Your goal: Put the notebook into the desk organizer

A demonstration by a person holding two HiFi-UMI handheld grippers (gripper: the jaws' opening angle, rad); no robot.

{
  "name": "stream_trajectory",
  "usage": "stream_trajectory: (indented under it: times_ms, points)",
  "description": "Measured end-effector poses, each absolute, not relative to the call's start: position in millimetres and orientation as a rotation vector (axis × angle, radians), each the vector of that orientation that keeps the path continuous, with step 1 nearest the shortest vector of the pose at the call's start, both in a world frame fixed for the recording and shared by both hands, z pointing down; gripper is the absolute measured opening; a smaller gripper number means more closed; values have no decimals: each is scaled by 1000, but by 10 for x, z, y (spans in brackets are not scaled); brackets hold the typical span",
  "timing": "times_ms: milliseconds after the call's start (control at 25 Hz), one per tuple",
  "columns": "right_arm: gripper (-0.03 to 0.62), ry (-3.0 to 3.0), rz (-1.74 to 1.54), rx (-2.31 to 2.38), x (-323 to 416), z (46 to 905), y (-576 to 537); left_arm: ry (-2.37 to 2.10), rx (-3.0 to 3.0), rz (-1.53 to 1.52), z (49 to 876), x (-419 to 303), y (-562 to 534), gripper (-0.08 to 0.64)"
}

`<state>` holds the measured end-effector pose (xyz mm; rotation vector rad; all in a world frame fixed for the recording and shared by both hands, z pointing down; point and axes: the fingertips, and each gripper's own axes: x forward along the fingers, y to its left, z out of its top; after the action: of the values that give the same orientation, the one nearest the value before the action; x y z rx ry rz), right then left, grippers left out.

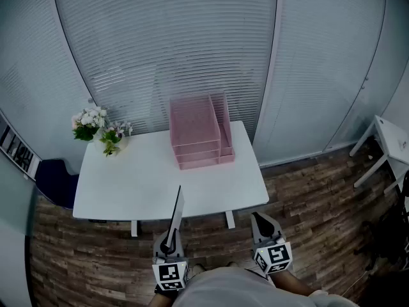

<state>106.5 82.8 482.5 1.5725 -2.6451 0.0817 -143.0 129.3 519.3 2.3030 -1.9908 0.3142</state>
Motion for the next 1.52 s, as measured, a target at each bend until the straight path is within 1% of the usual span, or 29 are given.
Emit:
stream_trajectory:
  times_ms: [360,560,1120,1320,1520]
  points:
    - [12,-2658,77,1551,1047,4792,832,-1998,2289,326,5176,-1458,1349,16]
    - [12,-2673,141,1559,1076,4850,831,-1975,2279,349,5259,-1428,1350,15]
    - [12,-2647,222,1486,1521,5235,797,-2029,2240,332,5228,-1037,1235,16]
    - [12,-2649,250,1454,1468,5328,682,-2053,2225,333,5172,-1125,1138,16]
    - [12,-2628,242,1471,1300,5341,356,-2045,2222,298,5192,-1322,772,16]
